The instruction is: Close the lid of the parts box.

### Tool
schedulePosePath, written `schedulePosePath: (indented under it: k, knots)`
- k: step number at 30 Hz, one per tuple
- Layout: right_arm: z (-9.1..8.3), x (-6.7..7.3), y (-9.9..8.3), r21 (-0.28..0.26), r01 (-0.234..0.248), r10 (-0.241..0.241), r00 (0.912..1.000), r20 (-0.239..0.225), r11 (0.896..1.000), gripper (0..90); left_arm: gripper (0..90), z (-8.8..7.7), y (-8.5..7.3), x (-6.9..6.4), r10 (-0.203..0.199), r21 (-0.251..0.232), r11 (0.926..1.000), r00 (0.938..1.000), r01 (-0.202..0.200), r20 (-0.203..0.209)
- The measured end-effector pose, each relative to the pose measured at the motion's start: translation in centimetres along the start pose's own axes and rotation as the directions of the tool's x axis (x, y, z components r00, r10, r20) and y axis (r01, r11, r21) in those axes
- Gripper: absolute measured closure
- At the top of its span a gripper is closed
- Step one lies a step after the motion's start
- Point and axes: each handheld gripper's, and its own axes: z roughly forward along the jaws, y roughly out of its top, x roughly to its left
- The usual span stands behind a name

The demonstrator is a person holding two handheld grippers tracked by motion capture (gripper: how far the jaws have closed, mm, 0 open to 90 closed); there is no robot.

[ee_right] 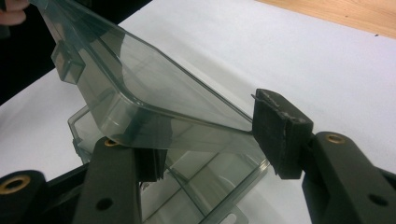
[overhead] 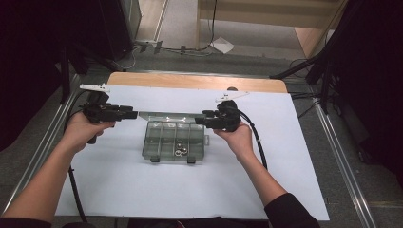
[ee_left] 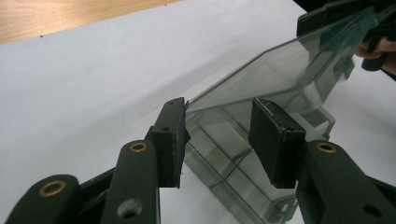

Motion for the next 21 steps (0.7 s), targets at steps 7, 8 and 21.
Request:
schedulePosePath:
  k: [7,8,21]
  knots:
    - [-0.2,0.2,-0.3,-0.007,0.008,-0.008,1.0,0.001,1.0,46.9,84.0,-0.2,1.9,-0.7,-0.06,-0.003,0.9982,0.998,0.06,0.021]
    - [-0.3,0.2,-0.3,-0.007,0.011,-0.011,0.9999,0.005,1.0,46.9,87.4,-0.1,2.3,-1.0,-0.046,-0.007,0.9989,0.9989,0.046,0.012]
    - [-0.8,-0.1,-0.9,0.009,-0.017,0.017,0.9998,-0.006,1.0,46.2,90.0,2.9,2.3,-3.5,0.059,0.039,0.9973,0.9962,-0.062,0.064]
